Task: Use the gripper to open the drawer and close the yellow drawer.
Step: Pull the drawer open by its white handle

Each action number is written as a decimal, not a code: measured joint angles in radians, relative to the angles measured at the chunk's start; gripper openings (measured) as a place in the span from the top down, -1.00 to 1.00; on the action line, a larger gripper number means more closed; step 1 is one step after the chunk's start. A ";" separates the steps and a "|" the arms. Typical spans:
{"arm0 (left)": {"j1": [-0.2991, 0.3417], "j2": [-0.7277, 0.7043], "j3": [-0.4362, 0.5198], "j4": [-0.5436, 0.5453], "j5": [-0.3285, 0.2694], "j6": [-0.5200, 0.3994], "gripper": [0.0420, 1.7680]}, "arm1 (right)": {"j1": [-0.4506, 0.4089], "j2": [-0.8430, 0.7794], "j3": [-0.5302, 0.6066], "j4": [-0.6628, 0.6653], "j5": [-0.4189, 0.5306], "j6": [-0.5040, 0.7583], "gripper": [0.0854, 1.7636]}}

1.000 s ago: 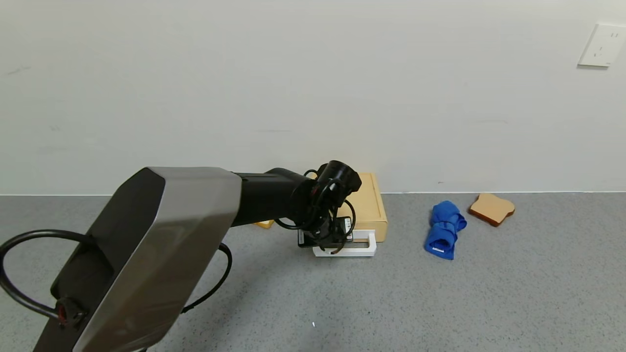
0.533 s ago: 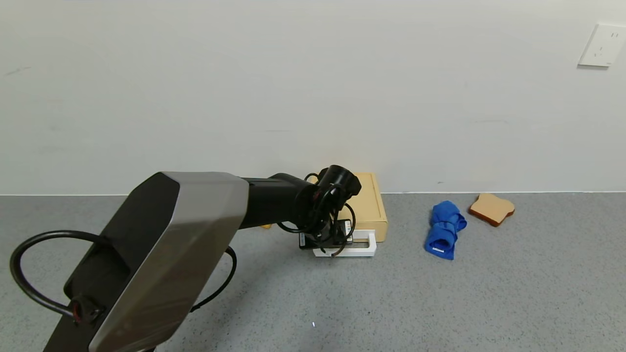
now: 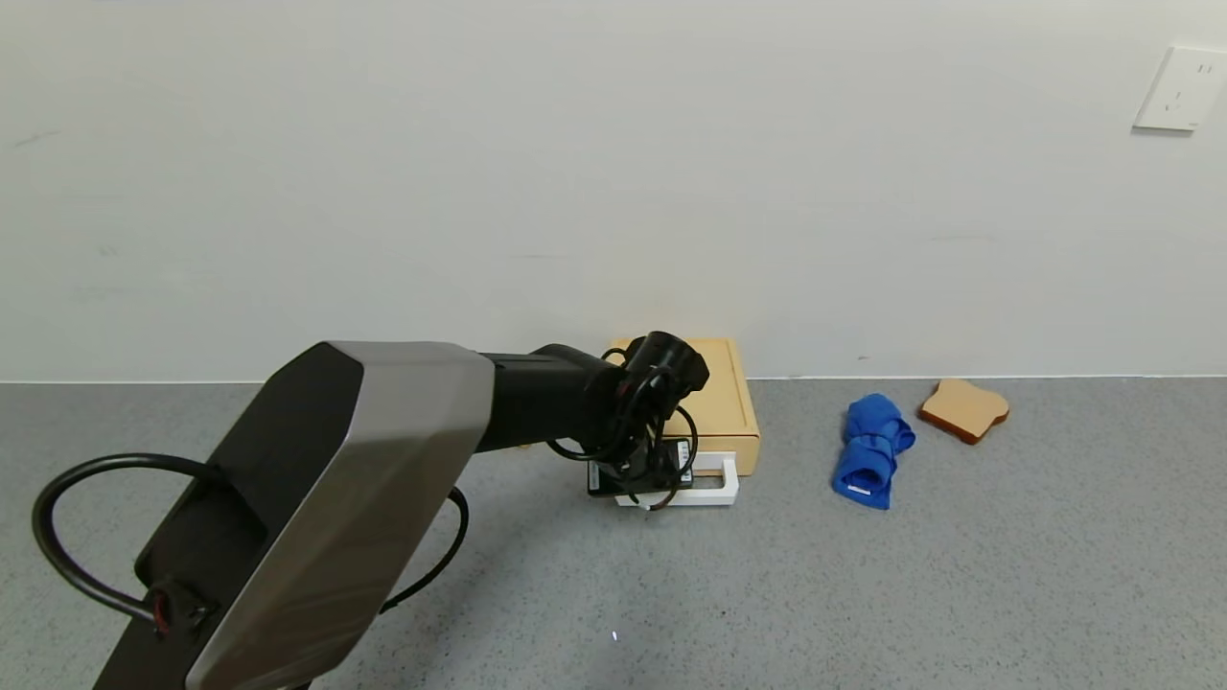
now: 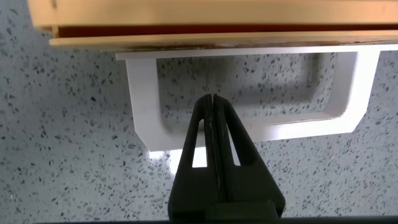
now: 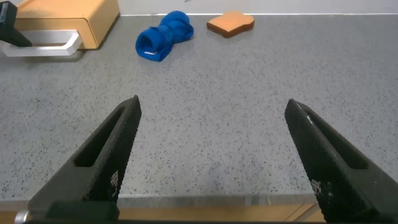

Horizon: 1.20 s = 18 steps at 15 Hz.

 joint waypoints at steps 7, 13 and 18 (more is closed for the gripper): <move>-0.014 -0.016 0.001 0.101 -0.075 -0.011 0.92 | 0.000 0.000 0.000 0.000 0.000 0.000 -0.92; -0.039 -0.034 0.017 0.182 -0.083 -0.085 0.92 | 0.000 0.000 0.000 0.000 0.000 0.000 -0.92; -0.067 -0.059 0.059 0.186 -0.079 -0.120 0.92 | 0.000 0.000 0.000 0.000 0.000 0.000 -0.92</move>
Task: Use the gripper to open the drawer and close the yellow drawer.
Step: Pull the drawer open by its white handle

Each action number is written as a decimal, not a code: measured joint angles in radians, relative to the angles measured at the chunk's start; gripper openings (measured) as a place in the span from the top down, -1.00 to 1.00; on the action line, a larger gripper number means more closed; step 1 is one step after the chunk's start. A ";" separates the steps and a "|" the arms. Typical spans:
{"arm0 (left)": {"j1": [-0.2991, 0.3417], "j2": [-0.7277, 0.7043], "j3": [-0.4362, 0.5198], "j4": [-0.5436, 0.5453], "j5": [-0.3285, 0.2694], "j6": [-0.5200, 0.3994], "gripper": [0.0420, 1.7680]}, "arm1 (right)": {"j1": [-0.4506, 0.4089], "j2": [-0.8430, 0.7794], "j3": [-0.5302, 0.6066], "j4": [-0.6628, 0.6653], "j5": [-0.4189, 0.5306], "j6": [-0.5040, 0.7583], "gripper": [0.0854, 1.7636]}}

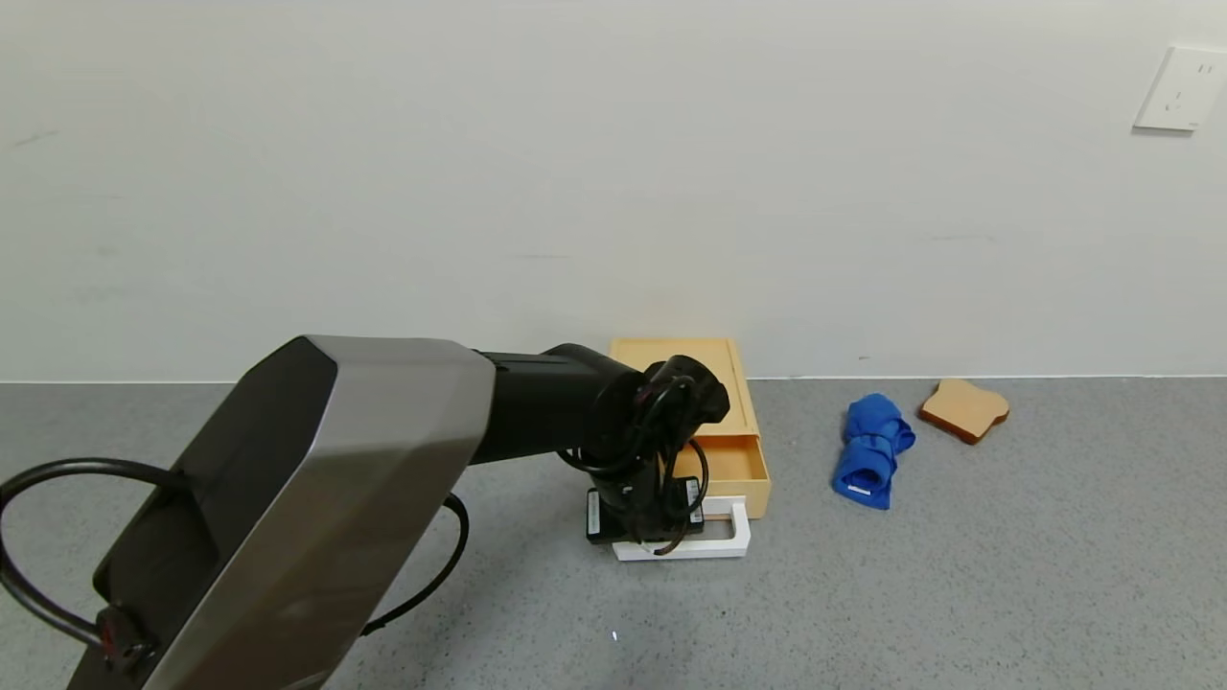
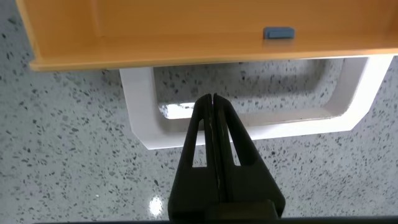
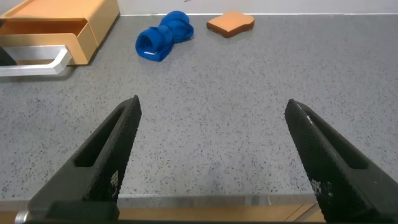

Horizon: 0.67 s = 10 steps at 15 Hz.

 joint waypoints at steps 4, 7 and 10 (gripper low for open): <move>-0.026 -0.024 0.055 -0.004 0.001 -0.018 0.92 | 0.000 0.000 0.000 0.000 0.000 0.000 -0.92; -0.043 -0.038 0.092 -0.009 0.001 -0.046 0.92 | 0.000 0.000 0.000 0.000 0.000 0.000 -0.92; -0.055 -0.047 0.119 -0.006 0.000 -0.061 0.92 | 0.000 0.000 0.000 0.000 0.000 0.000 -0.92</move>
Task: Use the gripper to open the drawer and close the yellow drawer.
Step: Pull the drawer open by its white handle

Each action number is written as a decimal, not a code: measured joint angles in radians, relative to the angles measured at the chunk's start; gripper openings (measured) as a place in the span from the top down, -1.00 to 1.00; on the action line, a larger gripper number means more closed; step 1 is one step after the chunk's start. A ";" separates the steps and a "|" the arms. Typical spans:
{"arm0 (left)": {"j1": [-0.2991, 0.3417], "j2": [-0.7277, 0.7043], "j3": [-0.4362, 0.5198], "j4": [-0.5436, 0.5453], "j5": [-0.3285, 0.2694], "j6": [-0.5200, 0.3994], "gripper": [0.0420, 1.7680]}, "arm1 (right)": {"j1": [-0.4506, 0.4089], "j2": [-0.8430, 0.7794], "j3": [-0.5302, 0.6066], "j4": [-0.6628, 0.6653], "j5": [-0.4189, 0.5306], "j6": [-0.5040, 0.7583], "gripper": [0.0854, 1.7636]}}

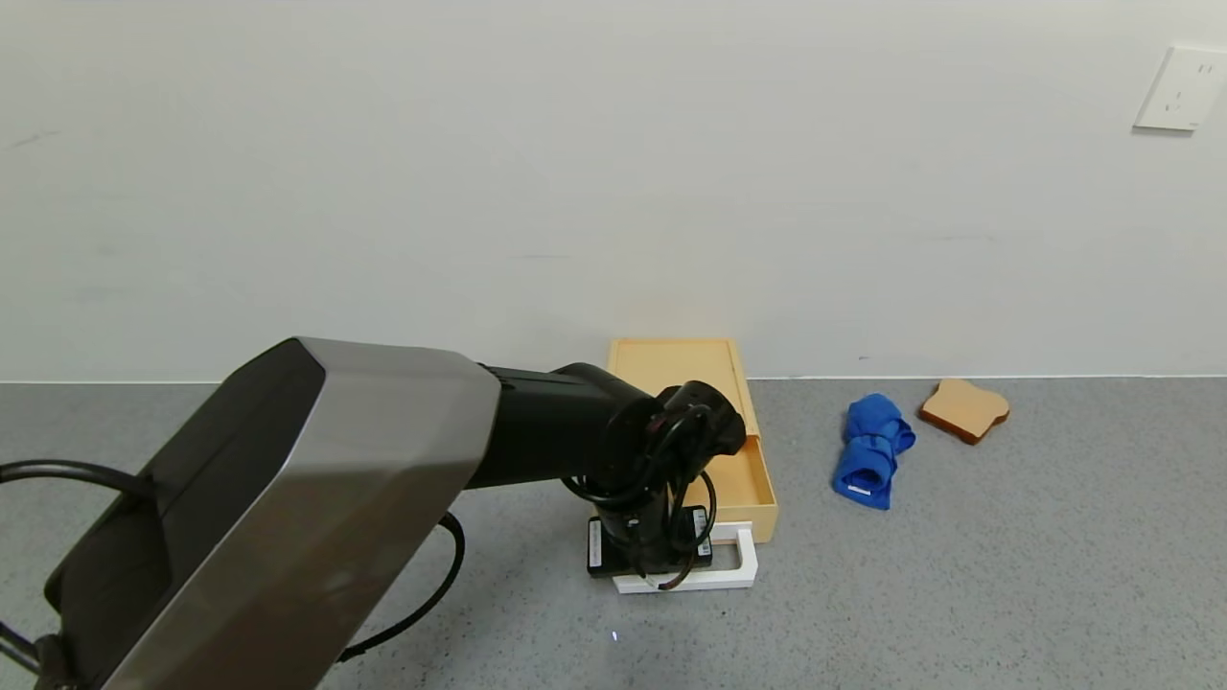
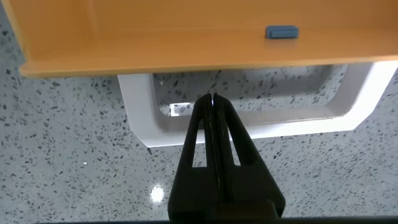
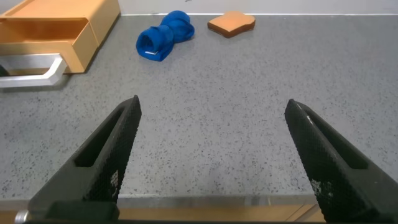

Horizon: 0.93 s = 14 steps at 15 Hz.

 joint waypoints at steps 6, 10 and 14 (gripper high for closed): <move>-0.033 -0.027 0.069 -0.004 0.000 -0.013 0.92 | 0.000 0.000 0.000 0.001 0.000 0.000 -0.92; -0.044 -0.034 0.093 -0.006 0.000 -0.035 0.92 | 0.000 0.000 0.000 0.000 0.000 0.000 -0.92; -0.066 -0.042 0.116 -0.004 -0.002 -0.054 0.92 | 0.000 0.000 0.000 0.000 0.000 0.000 -0.92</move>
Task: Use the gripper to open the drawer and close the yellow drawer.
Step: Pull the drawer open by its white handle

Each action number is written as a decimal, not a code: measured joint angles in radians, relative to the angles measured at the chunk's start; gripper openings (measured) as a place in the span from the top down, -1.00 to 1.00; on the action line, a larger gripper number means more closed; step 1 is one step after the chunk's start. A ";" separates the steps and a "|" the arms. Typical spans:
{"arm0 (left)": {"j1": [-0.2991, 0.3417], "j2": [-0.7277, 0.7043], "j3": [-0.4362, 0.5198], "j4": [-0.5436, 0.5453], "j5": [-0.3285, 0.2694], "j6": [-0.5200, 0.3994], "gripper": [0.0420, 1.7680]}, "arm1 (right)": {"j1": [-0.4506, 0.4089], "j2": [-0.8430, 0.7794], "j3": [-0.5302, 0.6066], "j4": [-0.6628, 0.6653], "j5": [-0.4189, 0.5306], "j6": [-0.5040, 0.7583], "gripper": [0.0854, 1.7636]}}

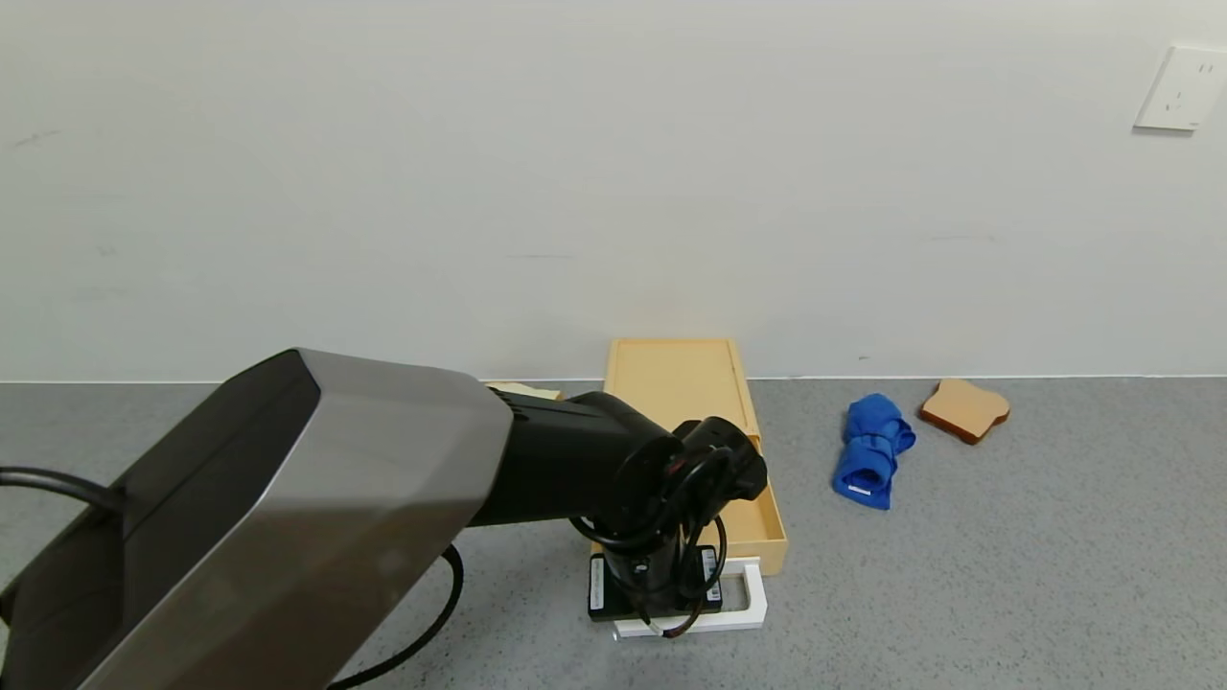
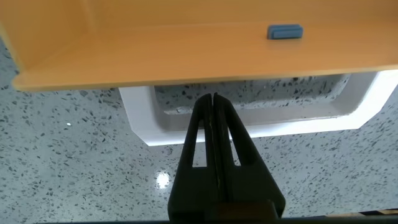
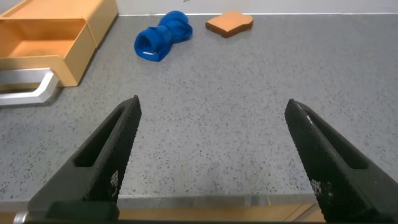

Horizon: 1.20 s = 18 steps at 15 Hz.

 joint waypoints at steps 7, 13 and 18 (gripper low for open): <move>-0.014 -0.017 0.039 0.010 -0.010 -0.013 0.93 | 0.000 0.000 0.000 0.000 0.000 0.000 -0.92; -0.012 -0.033 0.023 0.006 -0.004 -0.010 0.93 | 0.000 0.000 0.000 0.000 0.000 0.000 -0.92; -0.011 -0.103 0.012 0.049 -0.019 0.000 0.93 | 0.000 0.000 0.000 0.000 0.000 0.000 -0.92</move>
